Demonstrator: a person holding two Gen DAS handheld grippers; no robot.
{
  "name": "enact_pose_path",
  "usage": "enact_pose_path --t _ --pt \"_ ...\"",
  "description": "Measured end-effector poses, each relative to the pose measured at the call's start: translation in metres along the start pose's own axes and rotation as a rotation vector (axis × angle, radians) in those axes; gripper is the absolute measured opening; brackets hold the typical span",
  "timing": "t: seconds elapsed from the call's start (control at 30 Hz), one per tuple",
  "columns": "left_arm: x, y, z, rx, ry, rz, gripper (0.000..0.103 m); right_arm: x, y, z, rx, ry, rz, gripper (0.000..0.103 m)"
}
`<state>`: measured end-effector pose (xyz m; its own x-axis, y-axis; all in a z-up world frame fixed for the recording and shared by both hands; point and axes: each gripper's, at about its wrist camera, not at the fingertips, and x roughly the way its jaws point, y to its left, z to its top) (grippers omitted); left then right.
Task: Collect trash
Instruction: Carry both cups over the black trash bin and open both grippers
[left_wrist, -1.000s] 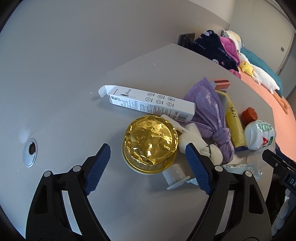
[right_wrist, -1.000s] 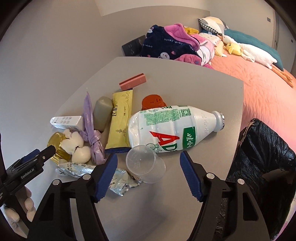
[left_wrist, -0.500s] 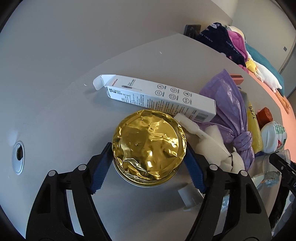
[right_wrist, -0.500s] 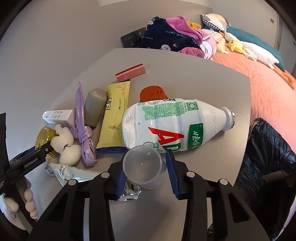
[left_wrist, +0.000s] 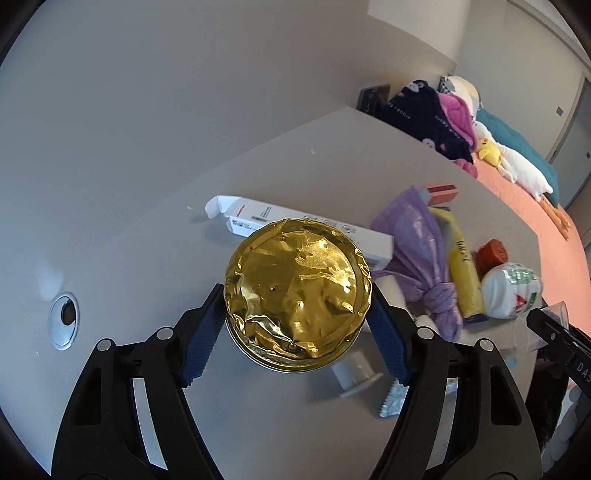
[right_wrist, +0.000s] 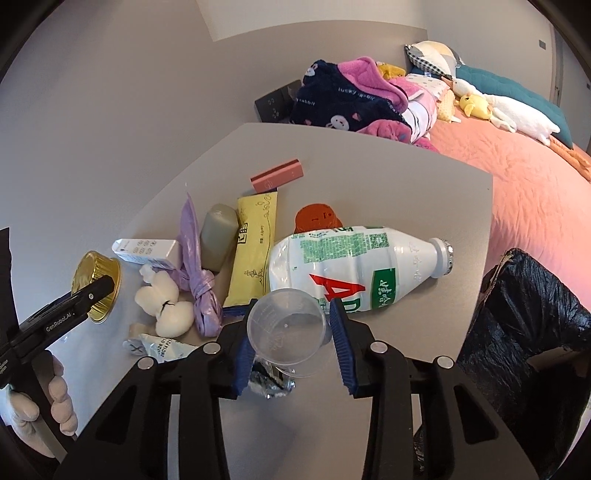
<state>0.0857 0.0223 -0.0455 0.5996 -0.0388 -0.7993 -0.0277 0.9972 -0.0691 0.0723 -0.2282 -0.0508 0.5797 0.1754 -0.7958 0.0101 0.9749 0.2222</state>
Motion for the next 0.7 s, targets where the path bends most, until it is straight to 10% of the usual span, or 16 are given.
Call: enact_pose_path --t 0.7 --pt "-0.061 -0.102 -0.008 0.114 -0.061 -0.162 0.072 -0.088 -0.053 -0.011 0.067 -0.131 0.0 0.04"
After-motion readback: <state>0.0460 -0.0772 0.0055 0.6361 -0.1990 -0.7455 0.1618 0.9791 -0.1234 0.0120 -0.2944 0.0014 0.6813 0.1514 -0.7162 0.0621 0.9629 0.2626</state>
